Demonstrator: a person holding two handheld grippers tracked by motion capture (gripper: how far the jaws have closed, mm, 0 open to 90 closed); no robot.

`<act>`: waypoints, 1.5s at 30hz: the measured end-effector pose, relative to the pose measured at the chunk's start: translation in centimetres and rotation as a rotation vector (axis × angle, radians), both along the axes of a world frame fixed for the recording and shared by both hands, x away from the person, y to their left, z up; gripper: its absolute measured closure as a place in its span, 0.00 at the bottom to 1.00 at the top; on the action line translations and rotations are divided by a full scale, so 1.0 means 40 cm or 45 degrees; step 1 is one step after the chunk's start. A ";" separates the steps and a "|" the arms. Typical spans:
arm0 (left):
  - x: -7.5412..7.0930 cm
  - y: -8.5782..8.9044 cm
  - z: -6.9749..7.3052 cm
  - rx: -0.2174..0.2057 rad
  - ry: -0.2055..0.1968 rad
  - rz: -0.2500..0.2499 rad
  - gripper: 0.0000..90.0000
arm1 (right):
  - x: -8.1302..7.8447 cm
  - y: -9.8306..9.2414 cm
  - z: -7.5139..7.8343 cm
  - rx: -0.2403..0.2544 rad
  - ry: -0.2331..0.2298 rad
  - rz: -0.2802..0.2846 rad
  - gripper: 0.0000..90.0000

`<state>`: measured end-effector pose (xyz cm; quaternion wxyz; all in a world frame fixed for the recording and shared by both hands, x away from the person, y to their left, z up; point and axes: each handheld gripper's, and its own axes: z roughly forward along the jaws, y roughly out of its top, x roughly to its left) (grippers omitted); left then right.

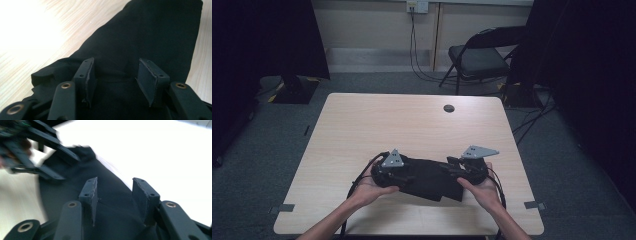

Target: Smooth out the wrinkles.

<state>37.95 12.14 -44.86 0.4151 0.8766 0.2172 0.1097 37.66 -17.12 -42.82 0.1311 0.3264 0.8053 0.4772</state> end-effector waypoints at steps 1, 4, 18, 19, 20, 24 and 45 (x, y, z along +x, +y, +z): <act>0.000 0.002 0.002 -0.010 0.000 0.004 0.52 | 0.001 0.019 -0.023 -0.063 0.042 0.025 0.62; 0.008 0.017 0.022 -0.076 -0.007 0.028 0.52 | -0.019 0.037 -0.047 -0.140 0.051 0.073 0.59; 0.013 0.054 -0.020 -0.015 0.076 0.038 0.38 | -0.059 0.004 -0.105 -0.158 0.088 0.002 0.36; 0.015 0.051 -0.033 -0.004 0.084 0.045 0.38 | -0.057 0.009 -0.111 -0.173 0.099 -0.010 0.36; 0.016 0.045 -0.047 0.017 0.089 0.043 0.38 | -0.054 0.015 -0.118 -0.185 0.109 -0.012 0.36; 0.024 0.044 -0.061 -0.001 0.086 0.087 0.38 | -0.025 0.025 -0.132 -0.203 0.102 -0.007 0.35; 0.067 0.126 -0.025 -0.177 0.079 0.267 0.31 | 0.041 0.002 -0.099 -0.048 0.065 -0.062 0.26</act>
